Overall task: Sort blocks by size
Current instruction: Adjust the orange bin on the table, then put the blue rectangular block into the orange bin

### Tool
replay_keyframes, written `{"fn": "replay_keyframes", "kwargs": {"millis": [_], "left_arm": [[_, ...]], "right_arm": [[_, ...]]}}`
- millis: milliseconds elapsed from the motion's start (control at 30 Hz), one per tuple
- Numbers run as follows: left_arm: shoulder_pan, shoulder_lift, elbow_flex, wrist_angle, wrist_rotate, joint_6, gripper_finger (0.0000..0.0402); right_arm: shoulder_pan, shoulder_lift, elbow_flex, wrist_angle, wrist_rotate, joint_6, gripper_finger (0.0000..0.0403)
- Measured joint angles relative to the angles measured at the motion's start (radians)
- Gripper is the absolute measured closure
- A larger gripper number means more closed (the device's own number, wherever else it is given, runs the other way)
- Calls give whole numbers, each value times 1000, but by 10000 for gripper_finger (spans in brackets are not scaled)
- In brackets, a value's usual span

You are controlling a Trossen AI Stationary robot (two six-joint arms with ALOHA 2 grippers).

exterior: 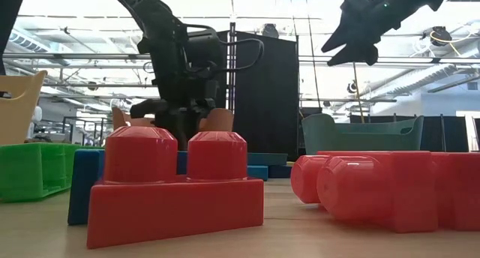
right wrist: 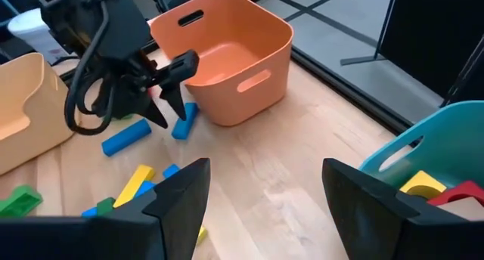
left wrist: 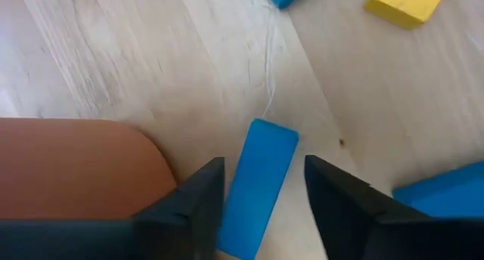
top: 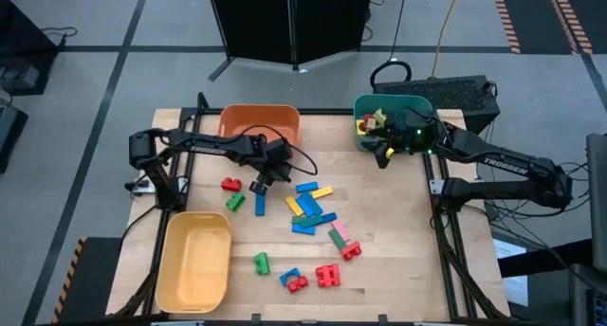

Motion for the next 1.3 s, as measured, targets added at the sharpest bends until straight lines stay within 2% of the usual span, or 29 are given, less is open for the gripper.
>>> {"fn": "replay_keyframes", "kwargs": {"millis": [133, 200, 300, 433, 567, 800, 933, 1167, 1300], "left_arm": [[14, 0, 0, 0, 1, 52, 170], [15, 0, 0, 0, 0, 101, 157], [14, 0, 0, 2, -25, 170, 155], [32, 10, 0, 38, -132, 201, 164], [63, 10, 0, 30, -147, 201, 167], [83, 0, -1, -100, -168, 199, 167], [70, -1, 0, -107, -154, 179, 167], [-25, -1, 0, -74, -32, 171, 167], [-67, -1, 0, -14, -25, 172, 167]], "right_arm": [[28, 0, 0, 0, 23, 2, 161], [43, 0, 0, 0, 42, 2, 161], [55, 0, 0, -1, 70, 2, 161], [56, 0, 0, -1, 88, 2, 161], [56, 1, 0, 0, 96, 0, 161], [56, 1, 0, 0, 97, 1, 161], [56, 1, 0, 0, 96, 4, 161], [65, 1, 0, 0, 92, 23, 161], [76, 1, 0, 0, 97, 27, 161]]}}
